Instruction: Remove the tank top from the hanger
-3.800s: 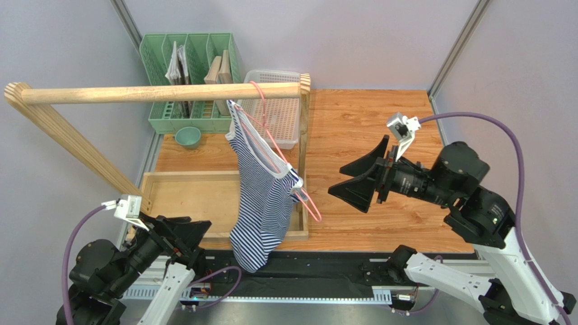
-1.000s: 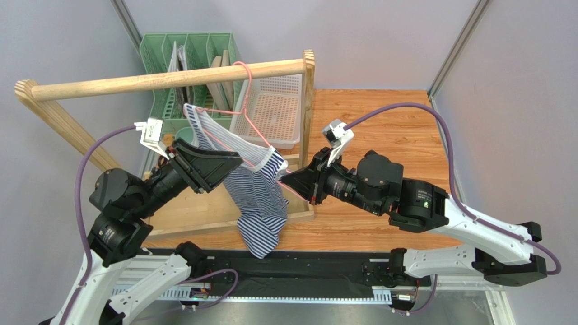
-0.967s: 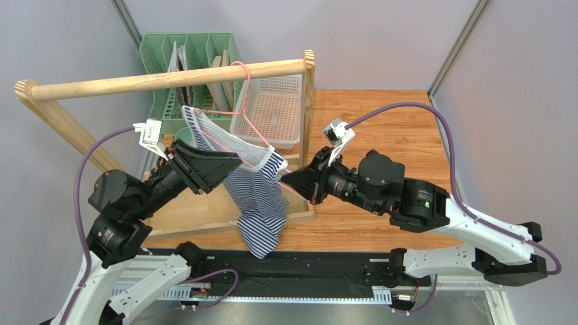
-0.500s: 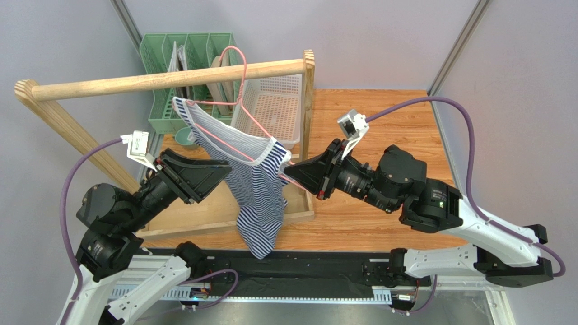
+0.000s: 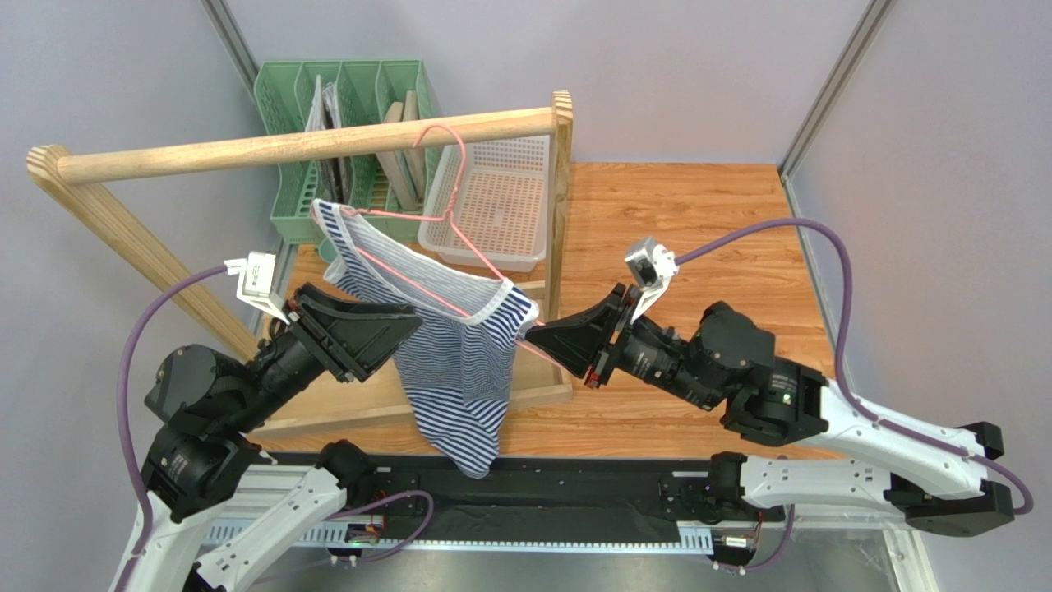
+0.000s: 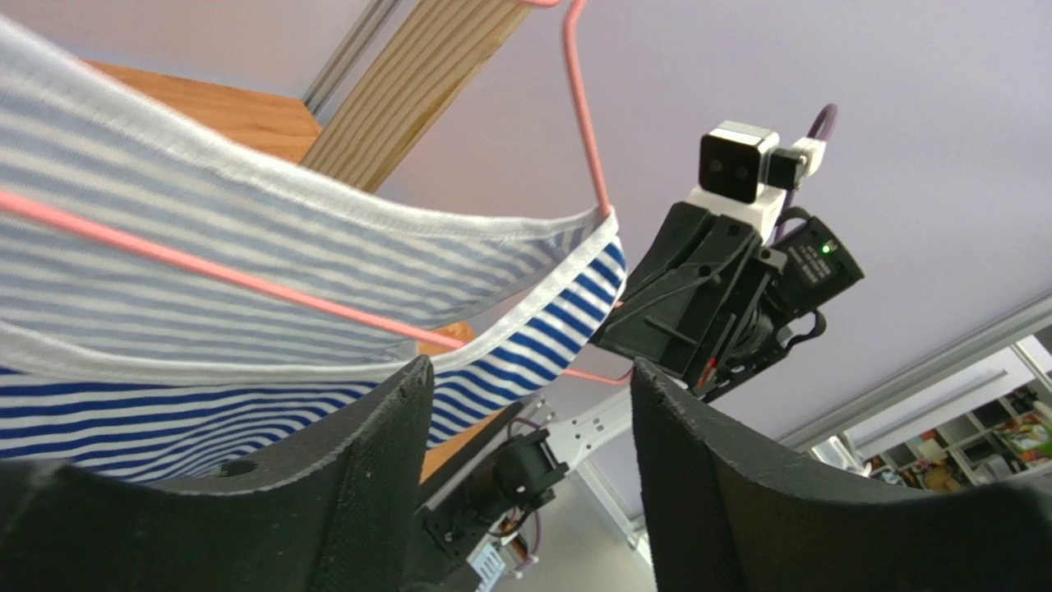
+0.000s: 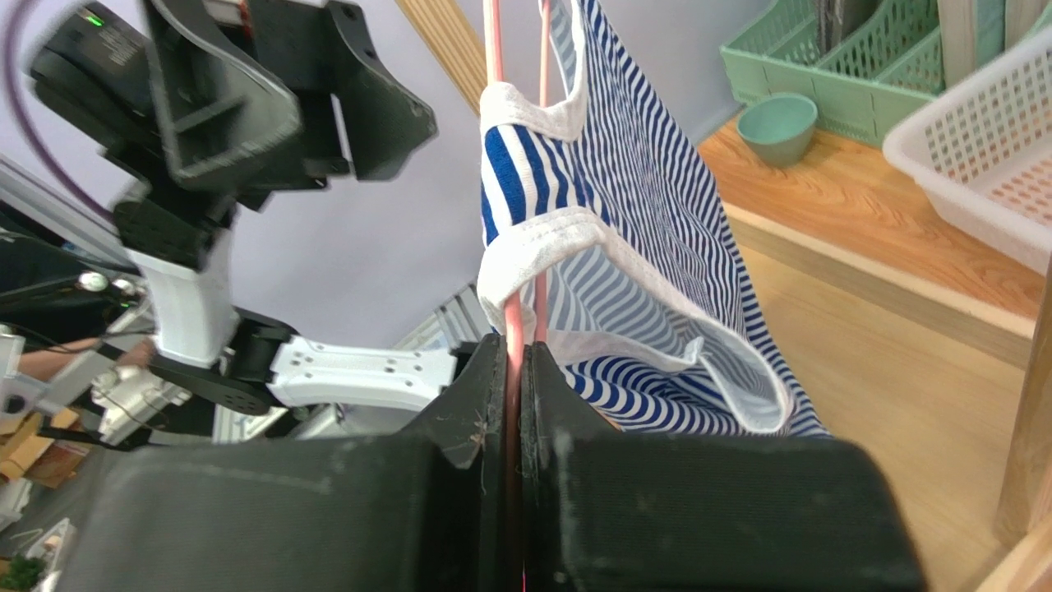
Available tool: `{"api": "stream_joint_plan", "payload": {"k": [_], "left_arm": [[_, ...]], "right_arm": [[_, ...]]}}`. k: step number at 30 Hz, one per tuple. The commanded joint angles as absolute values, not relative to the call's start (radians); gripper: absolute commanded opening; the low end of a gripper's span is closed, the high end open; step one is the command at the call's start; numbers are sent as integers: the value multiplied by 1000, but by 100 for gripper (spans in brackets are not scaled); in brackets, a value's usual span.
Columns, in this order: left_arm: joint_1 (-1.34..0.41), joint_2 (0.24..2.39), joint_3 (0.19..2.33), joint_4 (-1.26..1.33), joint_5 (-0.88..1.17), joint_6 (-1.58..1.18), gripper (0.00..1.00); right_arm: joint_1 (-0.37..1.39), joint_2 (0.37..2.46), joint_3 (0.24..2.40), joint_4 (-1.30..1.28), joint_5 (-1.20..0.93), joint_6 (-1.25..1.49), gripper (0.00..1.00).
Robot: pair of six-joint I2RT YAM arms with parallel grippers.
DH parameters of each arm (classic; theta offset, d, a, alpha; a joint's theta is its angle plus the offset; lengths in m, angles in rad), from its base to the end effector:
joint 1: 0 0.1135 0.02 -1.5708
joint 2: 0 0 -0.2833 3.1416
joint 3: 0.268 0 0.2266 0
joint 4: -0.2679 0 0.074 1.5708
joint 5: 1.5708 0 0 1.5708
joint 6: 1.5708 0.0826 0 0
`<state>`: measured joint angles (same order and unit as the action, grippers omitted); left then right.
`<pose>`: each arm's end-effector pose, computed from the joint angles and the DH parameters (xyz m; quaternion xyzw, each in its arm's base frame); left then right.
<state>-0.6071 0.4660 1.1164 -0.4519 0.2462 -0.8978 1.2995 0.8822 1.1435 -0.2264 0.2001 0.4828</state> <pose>0.0341 -0.0482 0.4513 0.0029 0.6359 -0.5816 0.5074 0.0668 0.1791 0.4521 -0.2085 0.6629 0.5131 0.5038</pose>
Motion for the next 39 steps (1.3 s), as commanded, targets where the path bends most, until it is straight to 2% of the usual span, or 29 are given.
{"api": "stream_joint_plan", "payload": {"k": [1, 5, 14, 19, 22, 35, 39], "left_arm": [[-612, 466, 1078, -417, 227, -888, 71], [-612, 480, 1025, -387, 184, -865, 73], [-612, 497, 945, -344, 97, -851, 75], [-612, 512, 931, -379, -44, -870, 76], [-612, 534, 939, -399, -121, -882, 70], [-612, 684, 1017, -469, -279, -959, 65], [-612, 690, 1022, -459, -311, -939, 57]], "right_arm": [[1305, 877, 1046, 35, 259, 456, 0], [1305, 925, 979, 158, 284, 454, 0], [1290, 1029, 956, 201, 305, 460, 0], [1197, 1097, 945, 259, 174, 526, 0], [1157, 1137, 960, 290, 100, 540, 0], [1126, 1213, 991, 275, 15, 535, 0], [1127, 1215, 982, 275, -28, 534, 0]]}}
